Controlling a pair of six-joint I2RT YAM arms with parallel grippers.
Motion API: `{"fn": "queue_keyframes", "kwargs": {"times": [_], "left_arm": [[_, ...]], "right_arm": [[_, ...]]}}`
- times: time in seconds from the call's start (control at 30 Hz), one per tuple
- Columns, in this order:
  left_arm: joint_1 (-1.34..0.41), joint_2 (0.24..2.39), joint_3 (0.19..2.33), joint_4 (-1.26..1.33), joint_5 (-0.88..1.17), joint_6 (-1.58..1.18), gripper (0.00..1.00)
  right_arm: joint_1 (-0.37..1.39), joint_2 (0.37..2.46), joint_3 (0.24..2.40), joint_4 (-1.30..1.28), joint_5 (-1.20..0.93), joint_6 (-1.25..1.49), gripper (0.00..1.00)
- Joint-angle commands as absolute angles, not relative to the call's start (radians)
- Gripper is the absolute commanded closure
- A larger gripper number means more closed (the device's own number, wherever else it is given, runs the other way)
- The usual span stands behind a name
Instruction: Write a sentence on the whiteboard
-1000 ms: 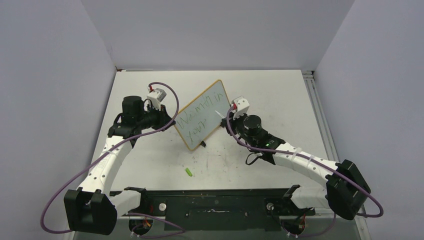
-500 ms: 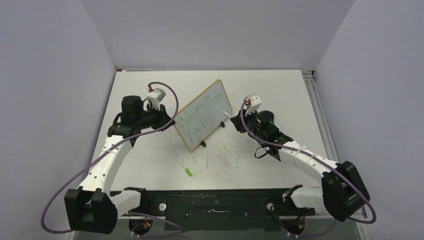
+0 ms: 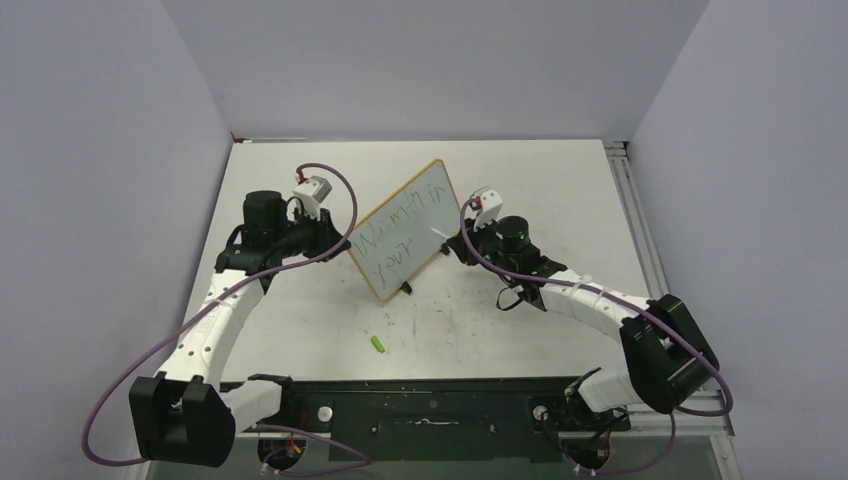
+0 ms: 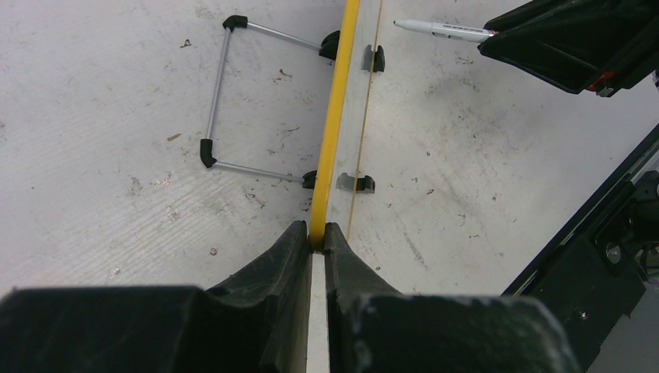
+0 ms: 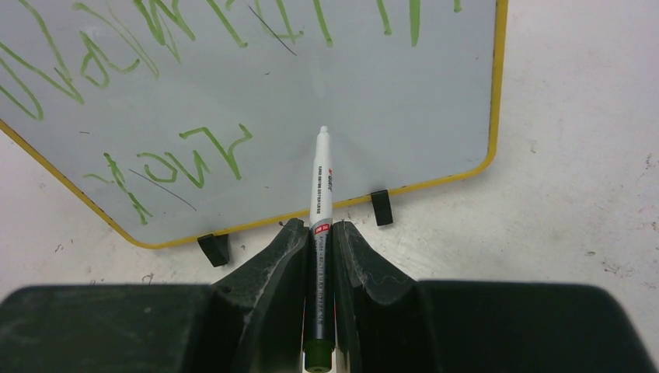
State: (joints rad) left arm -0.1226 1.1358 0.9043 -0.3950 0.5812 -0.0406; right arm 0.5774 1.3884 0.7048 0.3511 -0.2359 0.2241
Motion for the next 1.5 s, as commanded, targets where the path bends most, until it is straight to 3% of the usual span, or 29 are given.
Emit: {"fn": "queue_keyframes", "kwargs": {"times": [0.0, 1.47], "left_arm": [[-0.118, 1.150, 0.923, -0.445, 0.559, -0.005, 1.00], [-0.118, 1.149, 0.923, -0.443, 0.561, -0.006, 1.00]], "right_arm": [[0.601, 1.414, 0.764, 0.407, -0.246, 0.206, 0.95], [0.683, 1.473, 0.769, 0.328, -0.118, 0.174, 0.95]]}}
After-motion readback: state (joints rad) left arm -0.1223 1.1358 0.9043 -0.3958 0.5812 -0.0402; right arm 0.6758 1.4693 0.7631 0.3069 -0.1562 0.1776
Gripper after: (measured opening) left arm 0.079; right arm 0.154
